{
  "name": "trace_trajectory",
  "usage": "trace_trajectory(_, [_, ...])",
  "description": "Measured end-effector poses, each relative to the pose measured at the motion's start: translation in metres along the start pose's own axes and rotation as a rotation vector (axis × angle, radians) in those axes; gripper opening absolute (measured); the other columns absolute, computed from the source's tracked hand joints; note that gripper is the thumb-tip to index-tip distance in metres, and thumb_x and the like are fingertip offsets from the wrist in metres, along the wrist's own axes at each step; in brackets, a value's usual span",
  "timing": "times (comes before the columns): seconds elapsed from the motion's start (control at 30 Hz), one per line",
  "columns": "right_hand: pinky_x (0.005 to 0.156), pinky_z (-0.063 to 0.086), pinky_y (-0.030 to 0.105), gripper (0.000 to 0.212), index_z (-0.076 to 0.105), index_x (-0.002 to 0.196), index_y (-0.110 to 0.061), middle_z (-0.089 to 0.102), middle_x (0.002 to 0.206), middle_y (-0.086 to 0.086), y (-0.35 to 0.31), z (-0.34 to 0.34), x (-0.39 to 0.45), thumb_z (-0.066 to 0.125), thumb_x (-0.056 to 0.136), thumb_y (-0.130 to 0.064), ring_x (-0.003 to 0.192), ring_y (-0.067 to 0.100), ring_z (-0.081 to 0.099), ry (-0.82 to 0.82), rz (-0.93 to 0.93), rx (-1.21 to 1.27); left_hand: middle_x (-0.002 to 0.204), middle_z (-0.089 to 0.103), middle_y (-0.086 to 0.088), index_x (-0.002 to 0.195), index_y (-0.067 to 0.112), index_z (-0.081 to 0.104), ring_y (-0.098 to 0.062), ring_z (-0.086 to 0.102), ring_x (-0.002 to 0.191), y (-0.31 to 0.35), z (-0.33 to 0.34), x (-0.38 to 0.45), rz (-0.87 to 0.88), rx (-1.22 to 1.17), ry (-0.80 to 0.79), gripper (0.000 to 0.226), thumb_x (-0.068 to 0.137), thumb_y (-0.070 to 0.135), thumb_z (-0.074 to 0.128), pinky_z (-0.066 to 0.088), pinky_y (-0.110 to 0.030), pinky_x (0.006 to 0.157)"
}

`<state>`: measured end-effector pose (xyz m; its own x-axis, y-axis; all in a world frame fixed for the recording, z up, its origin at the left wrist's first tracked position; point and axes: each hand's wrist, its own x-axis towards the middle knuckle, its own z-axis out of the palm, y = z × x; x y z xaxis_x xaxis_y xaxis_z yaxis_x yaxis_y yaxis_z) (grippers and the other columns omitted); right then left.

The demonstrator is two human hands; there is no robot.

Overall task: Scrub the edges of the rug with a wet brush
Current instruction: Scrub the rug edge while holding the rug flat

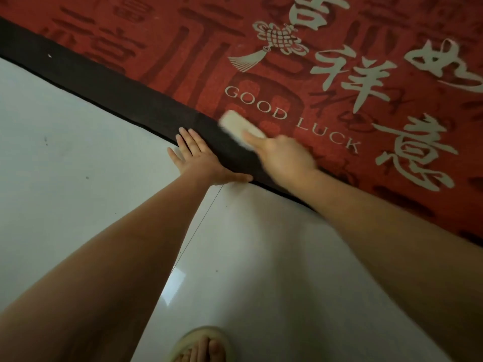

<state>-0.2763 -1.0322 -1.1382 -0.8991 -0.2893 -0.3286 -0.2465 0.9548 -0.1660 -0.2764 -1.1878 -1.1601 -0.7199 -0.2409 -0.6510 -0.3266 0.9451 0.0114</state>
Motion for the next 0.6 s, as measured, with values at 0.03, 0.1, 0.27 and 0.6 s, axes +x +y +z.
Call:
trace_trajectory(0.03, [0.067,0.043,0.039,0.058,0.026,0.147,-0.042,0.063,0.102,0.017,-0.029,0.003,0.013,0.037,0.1,-0.011,0.091,0.036,0.064,-0.02,-0.041,0.049,0.154,-0.036,-0.017,0.144,0.001,-0.033,-0.03,-0.031,0.144,0.0,0.002,0.001,-0.016,0.028,0.007,0.159,0.055,0.085,0.068,-0.013,-0.056,0.117])
trace_trajectory(0.1, [0.07,0.045,0.039,0.054,0.023,0.148,-0.039,0.063,0.103,0.015,-0.065,0.008,0.031,0.033,0.102,-0.013,0.093,0.033,0.065,0.004,-0.11,0.091,0.153,-0.037,-0.017,0.143,0.0,-0.033,-0.03,-0.031,0.144,-0.004,0.006,0.006,-0.023,0.056,0.034,0.144,0.07,0.077,0.063,-0.007,-0.059,0.117])
trace_trajectory(0.27, [0.068,0.047,0.041,0.07,0.007,0.149,-0.05,0.065,0.094,0.014,0.017,0.012,-0.031,0.041,0.097,-0.017,0.086,0.036,0.065,-0.098,-0.138,-0.065,0.152,-0.042,-0.013,0.144,0.004,-0.035,-0.027,-0.035,0.142,-0.012,0.01,0.003,0.063,-0.049,0.038,0.167,0.042,0.094,0.061,-0.012,-0.057,0.115])
trace_trajectory(0.6, [0.077,0.047,0.039,0.056,0.021,0.151,-0.036,0.063,0.113,0.014,-0.073,0.002,0.034,0.037,0.101,-0.017,0.101,0.032,0.063,-0.009,-0.13,0.023,0.152,-0.04,-0.017,0.144,0.001,-0.034,-0.03,-0.031,0.144,-0.017,0.026,0.007,-0.008,-0.04,0.133,0.124,0.084,0.066,0.053,-0.005,-0.055,0.119])
